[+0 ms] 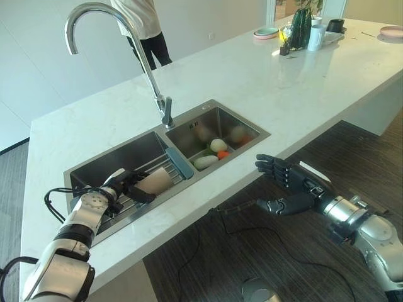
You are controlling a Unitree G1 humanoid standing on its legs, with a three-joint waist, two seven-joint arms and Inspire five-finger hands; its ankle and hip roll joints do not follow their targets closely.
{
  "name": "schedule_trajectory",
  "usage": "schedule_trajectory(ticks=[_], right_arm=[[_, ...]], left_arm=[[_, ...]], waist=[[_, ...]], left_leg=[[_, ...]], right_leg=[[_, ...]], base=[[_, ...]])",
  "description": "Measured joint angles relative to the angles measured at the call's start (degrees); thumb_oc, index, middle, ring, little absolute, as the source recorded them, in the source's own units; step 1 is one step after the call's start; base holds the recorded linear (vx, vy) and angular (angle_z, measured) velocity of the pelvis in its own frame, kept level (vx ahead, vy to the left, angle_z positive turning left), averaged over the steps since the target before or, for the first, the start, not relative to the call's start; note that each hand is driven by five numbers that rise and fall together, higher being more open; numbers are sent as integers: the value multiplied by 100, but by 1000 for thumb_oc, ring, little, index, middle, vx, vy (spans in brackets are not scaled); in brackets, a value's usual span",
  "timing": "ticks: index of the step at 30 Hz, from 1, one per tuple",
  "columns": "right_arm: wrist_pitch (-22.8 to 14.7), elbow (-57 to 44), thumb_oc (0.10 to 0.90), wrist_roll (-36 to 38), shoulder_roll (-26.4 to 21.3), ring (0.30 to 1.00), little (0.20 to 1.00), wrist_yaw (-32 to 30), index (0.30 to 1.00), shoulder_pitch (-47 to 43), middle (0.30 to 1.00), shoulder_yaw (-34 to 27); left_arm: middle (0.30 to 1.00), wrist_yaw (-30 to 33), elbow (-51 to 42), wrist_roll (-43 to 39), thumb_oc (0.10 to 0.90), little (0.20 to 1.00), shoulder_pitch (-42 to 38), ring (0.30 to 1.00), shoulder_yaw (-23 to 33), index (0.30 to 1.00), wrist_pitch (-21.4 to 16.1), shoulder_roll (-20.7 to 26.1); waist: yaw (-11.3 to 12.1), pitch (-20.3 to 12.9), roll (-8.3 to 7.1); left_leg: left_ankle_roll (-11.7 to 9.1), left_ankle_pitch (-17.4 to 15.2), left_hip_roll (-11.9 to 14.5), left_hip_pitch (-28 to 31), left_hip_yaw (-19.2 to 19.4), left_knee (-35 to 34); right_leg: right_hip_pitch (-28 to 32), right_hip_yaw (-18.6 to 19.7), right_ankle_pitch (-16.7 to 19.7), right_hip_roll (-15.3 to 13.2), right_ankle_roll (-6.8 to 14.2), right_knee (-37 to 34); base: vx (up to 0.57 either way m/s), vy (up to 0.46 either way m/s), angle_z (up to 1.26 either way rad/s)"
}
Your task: Place the dishes in the dishwasher.
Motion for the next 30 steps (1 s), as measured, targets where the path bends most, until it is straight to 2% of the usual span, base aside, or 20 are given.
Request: schedule_trajectory(ticks=[4, 15, 19, 23, 26, 30], right_arm=[[-1, 0, 800, 0, 6, 900, 900, -19, 900, 0, 900, 0], [-11, 5, 800, -5, 36, 900, 900, -154, 900, 14, 900, 8], [-28, 9, 800, -5, 36, 900, 900, -187, 900, 13, 900, 6], [-73, 43, 800, -5, 81, 900, 900, -197, 900, 20, 900, 11], [-282, 43, 800, 2, 98, 900, 900, -319, 900, 11, 900, 0], [-527, 42, 800, 12, 390, 900, 900, -508, 900, -14, 900, -165]], left_arm=[[300, 281, -143, 29, 400, 300, 131, 300, 46, 300, -61, -58], [300, 1124, -565, 193, 400, 300, 566, 300, 371, 300, -510, -328], [300, 1468, -1125, 185, 400, 300, 793, 300, 417, 300, -626, -479], [300, 1765, -1612, 103, 400, 300, 1059, 300, 706, 300, -789, -672], [300, 1935, -2019, -51, 400, 300, 1296, 300, 816, 300, -891, -709], [300, 2273, -2856, -255, 400, 300, 1448, 300, 998, 300, -949, -1051]], waist=[[31, 0, 0], [357, -6, -3], [485, -6, -12], [626, -7, -49], [641, -5, -52], [865, 2, -59]], left_leg=[[-25, 16, 20, -4, -72, 0], [-147, 91, 151, -19, -308, -1], [-217, 153, 197, -116, -452, 22], [-291, 210, 334, -233, -578, 100], [-364, 292, 419, -289, -733, 98], [-370, 430, 476, -392, -1005, 103]], right_leg=[[9, -60, -48, 3, -27, 57], [-50, -351, -385, 32, -181, 491], [-102, -481, -474, 50, -284, 668], [-193, -584, -590, 116, -362, 787], [-191, -711, -670, 171, -461, 841], [-192, -863, -750, 188, -580, 915]], base=[[6, -44, 7], [32, -70, 11], [-50, -110, 15], [8, -71, 11], [-14, -55, 20], [-33, -9, 18]])
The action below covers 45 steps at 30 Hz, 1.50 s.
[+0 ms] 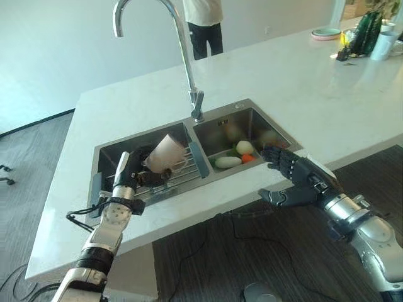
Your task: Place the dishes in the dishwasher.
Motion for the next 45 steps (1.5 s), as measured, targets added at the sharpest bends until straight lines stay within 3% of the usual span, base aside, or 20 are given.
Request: schedule_trajectory(ticks=[8, 13, 17, 24, 29, 33, 40, 45], right_arm=[[-193, -38, 800, 0, 278, 900, 900, -135, 900, 4, 900, -105], [-233, -42, 800, -8, 398, 900, 900, -279, 900, 2, 900, -113], [-237, -84, 800, -61, 644, 900, 900, -634, 900, 23, 900, -95], [-236, -303, 800, -386, 870, 900, 900, -985, 900, 23, 900, -87], [-235, -307, 800, -472, 1046, 900, 900, -1230, 900, -14, 900, -80], [-243, -335, 800, -472, 1142, 900, 900, -1341, 900, -25, 900, -93], [-343, -338, 800, -644, 1490, 900, 900, -1701, 900, -19, 900, 33], [-404, -338, 800, -668, 1655, 900, 900, -1780, 900, 4, 900, 98]], left_arm=[[300, 139, -1525, -25, 400, 300, 583, 300, 267, 300, -124, -2], [300, 140, -2002, -248, 400, 300, 790, 300, 346, 300, -111, -12], [300, 127, -2458, -467, 400, 300, 1087, 300, 726, 300, -64, -15], [300, 128, -3127, -463, 400, 300, 1418, 300, 1115, 300, 0, -14], [300, 157, -3393, -444, 400, 300, 1504, 300, 1305, 300, 105, -14], [300, 264, -3537, -451, 400, 300, 1598, 300, 1592, 300, 155, -49], [300, 257, -3625, -473, 400, 300, 1666, 300, 1629, 300, 193, -82], [300, 261, -3637, -475, 400, 300, 1738, 300, 1628, 300, 192, -90]], waist=[[128, 93, -18], [409, 176, -10], [710, 316, -91], [1038, 345, -158], [1317, 405, -363], [1407, 409, -507], [1680, 407, -529], [1652, 408, -546]], left_leg=[[-1, -21, -18, -234, -236, 162], [39, -81, -107, -320, -339, 172], [178, -249, -395, -342, -377, 127], [423, -407, -640, -623, -546, 314], [578, -526, -798, -639, -677, 413], [689, -625, -913, -753, -758, 573], [939, -744, -1250, -936, -930, 808], [1124, -835, -1305, -1036, -942, 954]], right_leg=[[5, -186, 12, -120, -59, -26], [28, -294, 29, -240, 14, -51], [102, -421, 33, -585, 255, -72], [207, -576, 278, -822, 515, -459], [450, -707, 399, -972, 668, -717], [510, -777, 482, -1095, 776, -841], [615, -980, 677, -1390, 919, -945], [708, -1026, 932, -1421, 828, -1170]], base=[[-22, 74, 13], [-15, 103, 17], [-16, 174, 32], [-15, 128, 16], [-24, 197, 17], [-29, 179, 10], [-27, 179, 17], [-10, -22, 8]])
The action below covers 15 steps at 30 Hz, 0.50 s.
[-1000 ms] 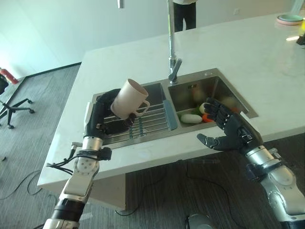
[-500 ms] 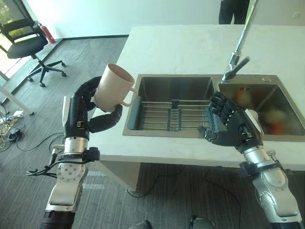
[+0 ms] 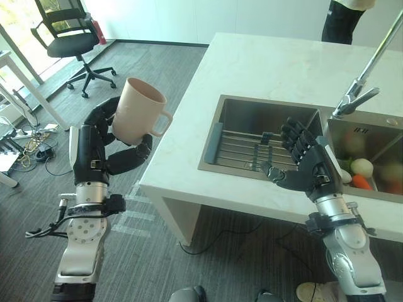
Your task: Place the dishes in the dishwasher.
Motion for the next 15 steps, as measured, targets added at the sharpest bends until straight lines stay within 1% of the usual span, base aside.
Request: schedule_trajectory(ticks=[2, 3, 4, 5, 6, 7, 8, 10, 12, 15], right_arm=[[-90, -6, 800, 7, -14, 900, 900, 62, 900, 100, 900, 12], [-156, -28, 800, 30, -29, 900, 900, 81, 900, 181, 900, -1], [-207, -44, 800, 55, -73, 900, 900, 124, 900, 281, 900, -44], [-213, -29, 800, 59, -81, 900, 900, 126, 900, 319, 900, -58], [-231, 42, 800, 99, -126, 900, 900, 144, 900, 315, 900, -59], [-228, 46, 800, 105, -149, 900, 900, 150, 900, 344, 900, -56], [-228, 43, 800, 113, -161, 900, 900, 173, 900, 329, 900, -44], [-239, 33, 800, 222, -172, 900, 900, 184, 900, 263, 900, -43], [-239, 30, 800, 222, -202, 900, 900, 193, 900, 258, 900, -43], [-232, 21, 800, 222, -337, 900, 900, 189, 900, 261, 900, -45]], left_arm=[[300, 2, 0, -5, 400, 300, 119, 300, 4, 300, 4, 0], [300, -3, 0, -16, 400, 300, 170, 300, 4, 300, 5, -2], [300, -12, -4, -65, 400, 300, 222, 300, 4, 300, 11, -7], [300, -10, -1, -111, 400, 300, 274, 300, 3, 300, 5, -41], [300, -3, -1, -141, 400, 300, 290, 300, 13, 300, -14, -160], [300, -4, -39, -188, 400, 300, 342, 300, -4, 300, -11, -220], [300, -2, -89, -196, 400, 300, 474, 300, -4, 300, 0, -250], [300, -8, -187, -199, 400, 300, 622, 300, -5, 300, 11, -254], [300, -6, -268, -208, 400, 300, 640, 300, -2, 300, 11, -253], [300, 124, -313, -220, 400, 300, 640, 300, 30, 300, 67, -256]], waist=[[-5, -6, -65], [-1, -4, -84], [-13, 4, -90], [-2, 2, -74], [-15, 9, -71], [-15, 17, -150], [6, 25, -154], [0, 25, -151], [-20, 26, -125], [-28, 23, -17]], left_leg=[[-2, -2, 32, -78, -30, 63], [-8, 2, 50, -138, -53, 100], [-28, -4, 72, -228, -111, 181], [-81, 19, 124, -276, -197, 194], [-118, 39, 153, -305, -255, 194], [-144, 49, 160, -294, -250, 191], [-201, 62, 229, -283, -277, 194], [-336, 158, 348, -208, -314, 53], [-425, 227, 429, -99, -317, -81], [-507, 310, 497, -70, -320, -213]], right_leg=[[-34, 147, -57, 126, 28, -58], [4, 188, -95, 119, 43, -127], [2, 136, -63, 153, 153, -194], [-8, 117, -44, 194, 206, -141], [-139, 119, -95, 195, 193, 94], [-148, 127, -154, 246, 141, 0], [-112, 133, -171, 291, 142, -25], [-106, 125, -228, 430, 48, -5], [-101, 130, -301, 511, -49, 75], [-161, 126, -353, 581, -117, 145]], base=[[-19, -115, 3], [-36, -236, 14], [-36, -239, 16], [-34, -289, 22], [4, -167, 17], [30, -180, 10], [45, -160, 2], [63, -157, -4], [36, -148, -8], [18, -94, -2]])
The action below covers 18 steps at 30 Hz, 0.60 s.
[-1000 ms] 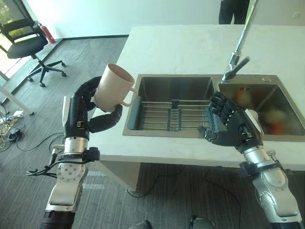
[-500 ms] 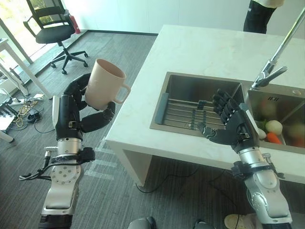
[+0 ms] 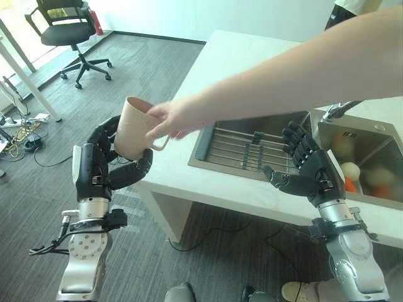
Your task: Place the dishes in the dishwasher.
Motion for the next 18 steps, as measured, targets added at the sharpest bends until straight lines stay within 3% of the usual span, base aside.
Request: schedule_trajectory(ticks=[5, 9, 12, 16, 17, 18], right_arm=[[18, -2, 800, 0, -108, 900, 900, -12, 900, 8, 900, 0], [18, -30, 800, 0, -122, 900, 900, -59, 900, -6, 900, 8], [18, -42, 800, -1, -160, 900, 900, -92, 900, 78, 900, 12], [19, -68, 800, -1, -264, 900, 900, -88, 900, 101, 900, 12], [20, -157, 800, 0, -309, 900, 900, -90, 900, 128, 900, 11], [19, -194, 800, -1, -332, 900, 900, -88, 900, 128, 900, 11]], left_arm=[[300, -38, -478, -129, 400, 300, -240, 300, -54, 300, -157, -70], [300, -41, -603, -188, 400, 300, -1050, 300, -131, 300, -357, -71], [300, -143, -745, -207, 400, 300, -1266, 300, -232, 300, -485, -155], [300, -170, -796, -257, 400, 300, -1402, 300, -371, 300, -488, -177], [392, -193, -809, -368, 461, 392, -1406, 392, -373, 392, -489, -189], [900, -240, -818, -455, 800, 900, -1412, 900, -375, 900, -487, -201]], waist=[[-25, -8, 88], [-282, -24, 259], [-426, -93, 427], [-493, -157, 526], [-498, -176, 556], [-516, -191, 579]], left_leg=[[-56, 118, 14, 110, -14, -215], [-55, 117, -4, 186, 9, -258], [-55, 118, -2, 212, 12, -292], [-59, 118, -1, 347, 6, -370], [-63, 120, -1, 377, 3, -419], [-76, 128, -1, 387, -7, -430]], right_leg=[[12, -19, -40, 50, -47, 39], [63, 7, -46, 43, -39, 29], [62, 17, -47, 50, -40, 28], [162, 35, -79, 84, -60, 23], [165, 41, -92, 89, -70, 35], [165, 38, -104, 90, -85, 52]], base=[[13, -46, 0], [4, 6, -4], [10, 14, -4], [15, 14, -8], [7, 23, -6], [0, 0, 0]])
